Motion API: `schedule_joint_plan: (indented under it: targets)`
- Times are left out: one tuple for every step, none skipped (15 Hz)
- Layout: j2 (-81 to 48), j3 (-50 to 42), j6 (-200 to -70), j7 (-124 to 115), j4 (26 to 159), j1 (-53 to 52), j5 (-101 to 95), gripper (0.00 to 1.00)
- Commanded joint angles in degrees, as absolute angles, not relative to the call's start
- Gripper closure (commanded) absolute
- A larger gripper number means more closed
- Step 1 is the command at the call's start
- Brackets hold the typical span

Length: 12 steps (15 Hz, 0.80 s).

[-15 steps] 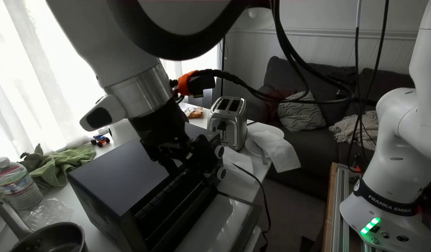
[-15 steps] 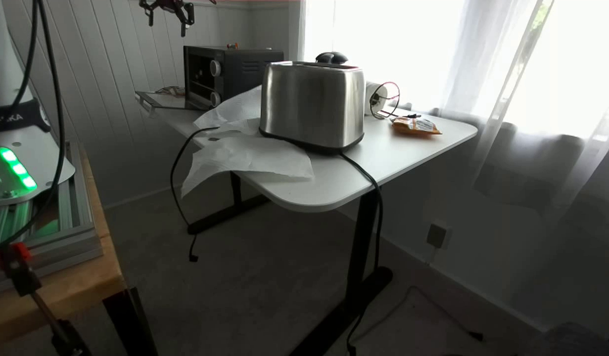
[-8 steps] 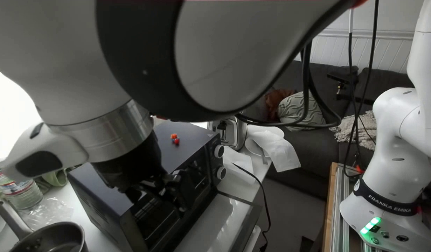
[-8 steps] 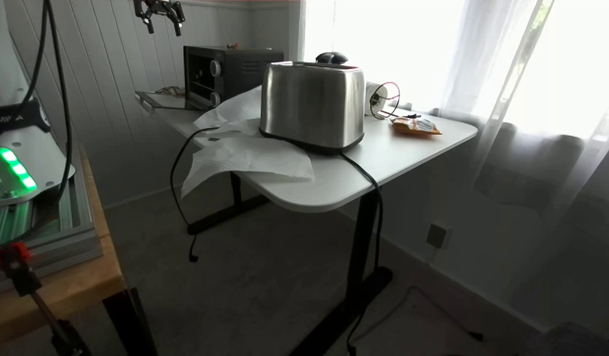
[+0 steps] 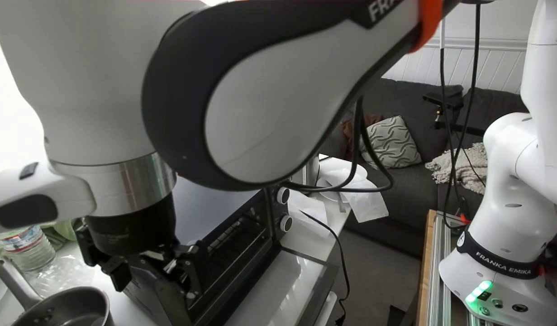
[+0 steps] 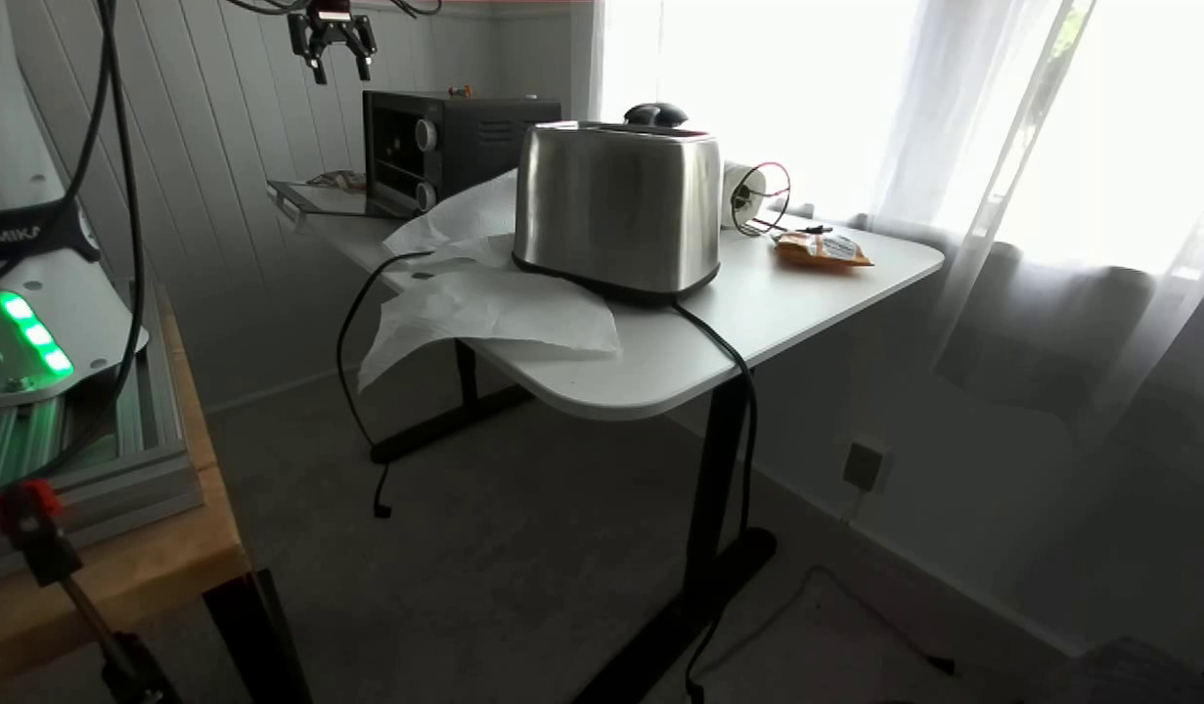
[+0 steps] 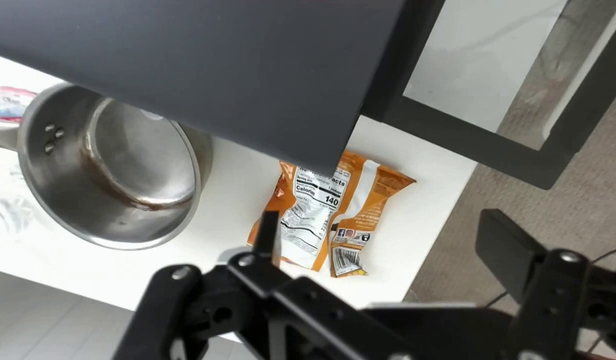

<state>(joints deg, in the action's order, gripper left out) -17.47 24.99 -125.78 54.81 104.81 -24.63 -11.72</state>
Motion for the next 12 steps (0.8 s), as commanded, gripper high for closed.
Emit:
schedule_joint_plan:
  targets:
    - [-21.65,26.61,-126.83,63.39,103.11,-22.5,-6.19,0.0]
    - [-22.87,26.54,-125.65,64.82,102.26,-22.63,-5.84,0.0]
    - [-20.63,25.23,-126.33,61.14,104.02,-23.53,-7.99,0.0]
    - [-21.54,25.27,-126.34,62.32,103.78,-23.42,-7.49,0.0]
    - [-22.18,25.3,-126.34,62.88,103.5,-23.41,-7.31,0.0]
    - [-22.58,25.34,-126.33,63.16,103.26,-23.43,-7.27,0.0]
    - [-22.72,25.4,-126.33,63.26,103.09,-23.45,-7.24,0.0]
    - [-22.73,25.44,-126.33,63.3,102.92,-23.46,-7.23,0.0]
    - [-23.83,25.53,-125.59,63.47,101.22,-23.92,-7.48,0.0]
    - [-24.7,25.3,-124.47,61.84,99.82,-24.67,-7.69,0.0]
    - [-25.64,25.3,-124.28,61.42,98.61,-25.27,-8.09,0.0]
    - [-26.48,25.45,-124.11,61.67,97.56,-25.59,-8.03,0.0]
